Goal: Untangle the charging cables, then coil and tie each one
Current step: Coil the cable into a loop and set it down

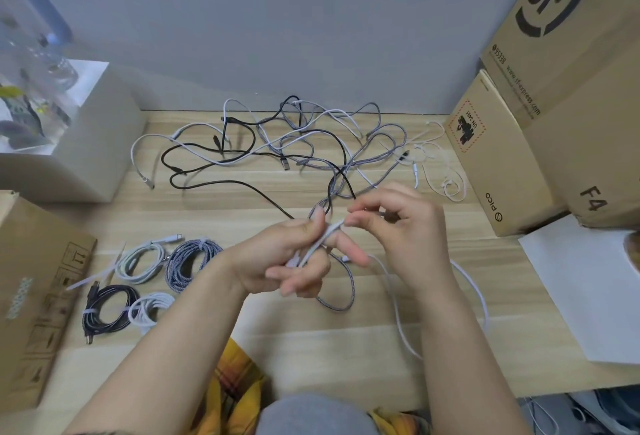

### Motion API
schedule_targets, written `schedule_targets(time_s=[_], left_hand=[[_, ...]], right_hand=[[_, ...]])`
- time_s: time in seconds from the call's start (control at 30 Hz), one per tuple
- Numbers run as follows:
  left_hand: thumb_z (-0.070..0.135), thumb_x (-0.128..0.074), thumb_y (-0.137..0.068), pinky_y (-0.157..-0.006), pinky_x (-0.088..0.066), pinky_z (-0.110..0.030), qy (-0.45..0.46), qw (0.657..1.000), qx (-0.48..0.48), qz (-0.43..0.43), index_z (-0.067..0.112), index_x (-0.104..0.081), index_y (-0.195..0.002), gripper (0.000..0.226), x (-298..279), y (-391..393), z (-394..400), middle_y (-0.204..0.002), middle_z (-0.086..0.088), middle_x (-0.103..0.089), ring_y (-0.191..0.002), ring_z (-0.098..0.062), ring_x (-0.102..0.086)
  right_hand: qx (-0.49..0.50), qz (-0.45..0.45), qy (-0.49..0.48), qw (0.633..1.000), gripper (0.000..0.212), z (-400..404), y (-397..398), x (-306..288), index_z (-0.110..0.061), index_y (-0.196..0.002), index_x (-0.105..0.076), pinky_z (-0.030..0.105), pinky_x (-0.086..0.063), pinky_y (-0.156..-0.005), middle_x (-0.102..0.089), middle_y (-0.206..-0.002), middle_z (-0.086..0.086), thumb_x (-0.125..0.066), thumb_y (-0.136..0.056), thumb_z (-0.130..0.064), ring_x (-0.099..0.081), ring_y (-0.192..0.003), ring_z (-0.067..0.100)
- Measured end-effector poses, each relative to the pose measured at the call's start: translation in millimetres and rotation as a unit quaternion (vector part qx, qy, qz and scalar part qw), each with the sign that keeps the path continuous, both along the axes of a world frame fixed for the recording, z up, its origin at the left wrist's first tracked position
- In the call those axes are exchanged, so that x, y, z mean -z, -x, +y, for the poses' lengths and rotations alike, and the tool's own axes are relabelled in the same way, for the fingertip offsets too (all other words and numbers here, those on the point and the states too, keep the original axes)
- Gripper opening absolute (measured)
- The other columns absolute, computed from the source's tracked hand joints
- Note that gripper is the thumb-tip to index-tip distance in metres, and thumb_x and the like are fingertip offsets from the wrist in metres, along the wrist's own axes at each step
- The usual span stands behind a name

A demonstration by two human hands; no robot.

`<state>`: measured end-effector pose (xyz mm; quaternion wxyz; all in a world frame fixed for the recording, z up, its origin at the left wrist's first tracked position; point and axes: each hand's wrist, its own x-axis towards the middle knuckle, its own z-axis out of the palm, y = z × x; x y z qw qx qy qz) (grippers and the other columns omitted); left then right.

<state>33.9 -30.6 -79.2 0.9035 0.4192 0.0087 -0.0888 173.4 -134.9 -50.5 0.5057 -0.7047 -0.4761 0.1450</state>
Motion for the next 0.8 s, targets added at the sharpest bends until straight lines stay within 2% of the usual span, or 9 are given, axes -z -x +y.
schedule_targets(time_s=[0.13, 0.23, 0.3, 0.4, 0.53, 0.6, 0.7, 0.77, 0.8], left_hand=[[0.035, -0.026, -0.102, -0.058, -0.040, -0.018, 0.180, 0.972, -0.002, -0.149, 0.006, -0.044, -0.135, 0.047, -6.4, -2.7, 3.3, -0.036, -0.001, -0.026, -0.032, -0.010, -0.018], [0.028, -0.031, -0.102, -0.067, -0.045, -0.028, 0.294, 0.935, -0.099, -0.170, 0.004, -0.022, -0.146, 0.051, -9.0, -5.4, -3.5, -0.045, -0.008, -0.038, -0.037, -0.015, -0.022], [0.025, -0.034, -0.102, -0.078, -0.048, -0.034, 0.332, 0.910, -0.175, -0.175, 0.006, -0.018, -0.146, 0.051, -9.8, -7.2, -3.9, -0.055, -0.015, -0.048, -0.041, -0.020, -0.034], [0.022, -0.039, -0.100, -0.099, -0.040, -0.040, 0.377, 0.875, -0.281, -0.113, 0.009, -0.022, -0.145, 0.050, -14.3, -6.8, 6.6, -0.093, -0.022, -0.067, -0.063, -0.037, -0.059], [0.023, -0.049, -0.095, -0.096, -0.048, -0.037, 0.383, 0.851, -0.349, -0.084, 0.015, -0.038, -0.134, 0.041, -5.3, -11.4, 10.8, -0.111, -0.010, -0.069, -0.061, -0.021, -0.061], [0.029, -0.042, -0.094, -0.092, -0.051, -0.034, 0.380, 0.843, -0.373, -0.079, 0.020, -0.032, -0.141, 0.048, -1.0, -15.7, 7.2, -0.112, -0.007, -0.069, -0.063, -0.014, -0.065], [0.036, -0.026, -0.100, -0.089, -0.050, -0.028, 0.191, 0.879, -0.437, 0.017, 0.035, -0.020, -0.144, 0.044, 1.7, -21.6, 4.2, -0.103, -0.006, -0.072, -0.074, -0.013, -0.070], [0.039, -0.021, -0.101, -0.089, -0.051, -0.023, -0.053, 0.909, -0.399, 0.109, 0.038, -0.014, -0.143, 0.043, 2.2, -23.7, -2.0, -0.099, 0.001, -0.073, -0.083, -0.012, -0.070], [0.039, -0.023, -0.101, -0.085, -0.049, -0.017, -0.186, 0.904, -0.352, 0.154, 0.037, -0.012, -0.143, 0.044, 2.3, -24.2, -5.2, -0.100, 0.005, -0.072, -0.084, -0.007, -0.068]], right_hand=[[-0.069, 0.095, -0.025, 0.993, 0.012, 4.8, 8.5, 8.8, -0.022, -0.090, -0.072, 0.010, -0.037, -0.063, -0.065, -0.068, -0.016, -0.060, -0.088, -0.020, -0.055, -0.066, -0.002], [-0.072, 0.120, -0.008, 0.990, 0.020, 7.5, 14.6, 15.1, -0.030, -0.103, -0.064, 0.011, -0.035, -0.062, -0.058, -0.060, -0.027, -0.053, -0.090, -0.020, -0.053, -0.060, -0.003], [-0.065, 0.104, 0.033, 0.992, 0.023, 7.2, 13.7, 22.2, -0.041, -0.106, -0.062, 0.015, -0.034, -0.061, -0.053, -0.055, -0.025, -0.051, -0.090, -0.028, -0.049, -0.056, -0.001], [-0.070, 0.071, 0.146, 0.984, 0.019, 2.9, 11.9, 33.8, -0.038, -0.104, -0.070, 0.024, -0.035, -0.059, -0.042, -0.049, -0.015, -0.055, -0.093, -0.033, -0.039, -0.052, 0.002], [-0.093, 0.046, 0.208, 0.973, 0.020, -5.4, 18.0, 36.7, -0.024, -0.099, -0.072, 0.029, -0.035, -0.060, -0.041, -0.055, -0.006, -0.056, -0.092, -0.035, -0.038, -0.057, 0.009], [-0.098, 0.030, 0.225, 0.969, 0.017, -7.3, 18.0, 31.7, -0.026, -0.100, -0.071, 0.029, -0.040, -0.064, -0.052, -0.058, -0.006, -0.058, -0.091, -0.033, -0.047, -0.062, 0.012], [-0.103, -0.074, 0.274, 0.953, 0.010, -10.0, 16.6, 21.5, -0.029, -0.090, -0.068, 0.030, -0.041, -0.064, -0.056, -0.060, -0.007, -0.059, -0.089, -0.031, -0.055, -0.068, 0.014], [-0.096, -0.192, 0.296, 0.931, 0.011, -9.5, 20.4, 13.8, -0.026, -0.082, -0.063, 0.032, -0.037, -0.060, -0.058, -0.065, -0.002, -0.055, -0.088, -0.030, -0.055, -0.074, 0.023], [-0.087, -0.223, 0.288, 0.927, 0.011, -8.2, 21.8, 11.1, -0.027, -0.084, -0.064, 0.032, -0.036, -0.061, -0.064, -0.073, -0.001, -0.054, -0.087, -0.027, -0.057, -0.079, 0.025]])
